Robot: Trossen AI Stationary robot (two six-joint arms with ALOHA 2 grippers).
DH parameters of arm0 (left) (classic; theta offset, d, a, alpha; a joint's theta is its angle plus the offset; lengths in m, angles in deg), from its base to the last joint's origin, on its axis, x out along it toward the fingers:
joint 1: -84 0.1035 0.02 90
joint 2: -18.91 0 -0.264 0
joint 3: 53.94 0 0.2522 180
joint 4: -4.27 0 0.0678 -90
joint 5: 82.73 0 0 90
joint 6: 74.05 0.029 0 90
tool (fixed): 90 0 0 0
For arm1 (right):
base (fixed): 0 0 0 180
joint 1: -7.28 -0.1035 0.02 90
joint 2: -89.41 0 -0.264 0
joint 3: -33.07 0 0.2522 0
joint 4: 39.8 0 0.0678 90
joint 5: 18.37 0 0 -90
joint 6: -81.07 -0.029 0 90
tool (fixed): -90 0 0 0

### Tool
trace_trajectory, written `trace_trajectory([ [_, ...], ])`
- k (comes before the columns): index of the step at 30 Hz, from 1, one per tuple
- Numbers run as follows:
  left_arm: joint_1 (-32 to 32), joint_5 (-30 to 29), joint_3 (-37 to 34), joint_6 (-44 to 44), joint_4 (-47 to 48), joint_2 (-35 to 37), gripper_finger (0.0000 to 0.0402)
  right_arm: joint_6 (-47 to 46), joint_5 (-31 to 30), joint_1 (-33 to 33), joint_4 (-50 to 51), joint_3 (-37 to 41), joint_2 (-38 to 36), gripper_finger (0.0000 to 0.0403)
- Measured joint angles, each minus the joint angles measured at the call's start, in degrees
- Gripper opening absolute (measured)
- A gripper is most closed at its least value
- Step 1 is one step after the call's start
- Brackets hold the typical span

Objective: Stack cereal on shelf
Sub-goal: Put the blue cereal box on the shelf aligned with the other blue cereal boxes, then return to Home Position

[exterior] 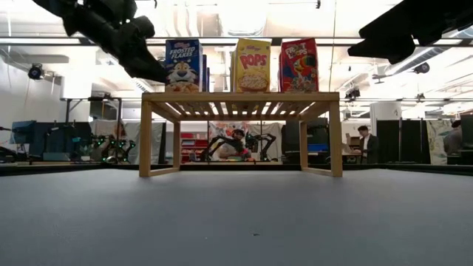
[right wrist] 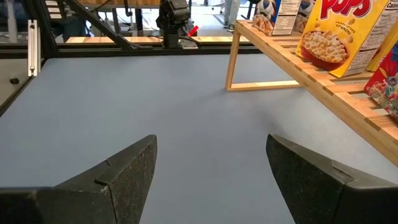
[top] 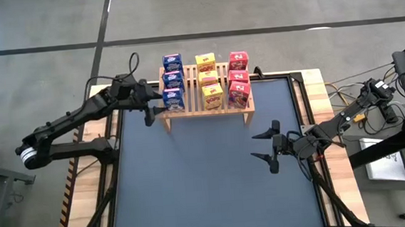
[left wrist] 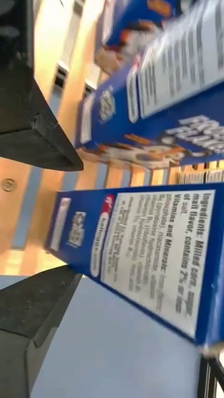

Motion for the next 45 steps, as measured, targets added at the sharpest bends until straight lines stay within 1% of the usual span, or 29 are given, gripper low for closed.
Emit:
trace_trajectory([
  [7, 0.1, -2.7, 0.0, -0.2, 6.5, 7.2, 0.0245, 0.0, 0.0, 0.0, 0.0, 0.0, 0.0, 0.0290],
  [12, -0.2, -3.0, -0.6, -4.7, 10.9, 12.7, 0.0243, 2.0, 0.0, 0.0, 0.0, 0.0, 0.0, 0.0290],
  [13, -0.6, -2.7, -1.0, -5.9, 11.0, 14.0, 0.0241, 2.9, 0.0, 0.0, 0.0, 0.0, 0.0, 0.0290],
  [16, -2.4, 0.6, -1.8, -8.2, 10.0, 18.2, 0.0230, 6.2, 0.0, 0.0, -0.8, 0.0, -0.1, 0.0290],
  [19, -4.5, 1.1, -3.1, -10.5, 8.9, 22.9, 0.0211, 10.0, 0.0, 0.0, -2.2, 0.0, -1.2, 0.0290],
  [21, -6.1, 1.1, -5.3, -12.6, 6.0, 26.7, 0.0194, 11.5, 0.0, 0.0, -1.5, 0.1, -2.9, 0.0290],
  [24, -8.8, 1.1, -11.1, -17.9, -2.1, 32.6, 0.0164, 12.9, -0.4, 0.3, -1.2, 1.7, -7.1, 0.0290],
  [27, -12.7, 1.1, -18.0, -22.3, -10.9, 37.5, 0.0129, 14.1, -0.5, 0.6, -1.4, 4.0, -13.1, 0.0290],
  [30, -17.7, 1.1, -24.6, -24.6, -19.7, 41.2, 0.0092, 15.6, 0.2, 0.8, -2.5, 7.5, -20.1, 0.0290],
  [33, -22.9, -2.4, -28.7, -24.6, -25.2, 43.9, 0.0056, 16.6, 0.6, 0.7, -2.7, 11.2, -27.7, 0.0290],
  [38, -29.9, -12.7, -30.6, -21.4, -23.7, 46.3, 0.0010, 17.1, 0.9, 0.8, -2.7, 17.0, -38.6, 0.0289],
  [40, -31.7, -16.5, -30.6, -20.5, -20.9, 46.6, 0.0003, 18.1, 2.1, 0.7, -3.4, 18.4, -42.4, 0.0284],
  [42, -32.6, -20.0, -30.5, -18.8, -17.4, 47.2, 0.0002, 19.1, 2.6, 0.7, -2.0, 19.9, -45.7, 0.0273],
  [44, -32.7, -22.8, -30.1, -18.2, -15.0, 48.2, 0.0002, 20.2, 2.9, 0.8, -1.9, 20.7, -45.8, 0.0258],
  [45, -32.7, -23.2, -30.1, -18.0, -15.0, 48.8, 0.0001, 20.5, 3.1, 0.9, -2.0, 20.7, -45.8, 0.0248],
])
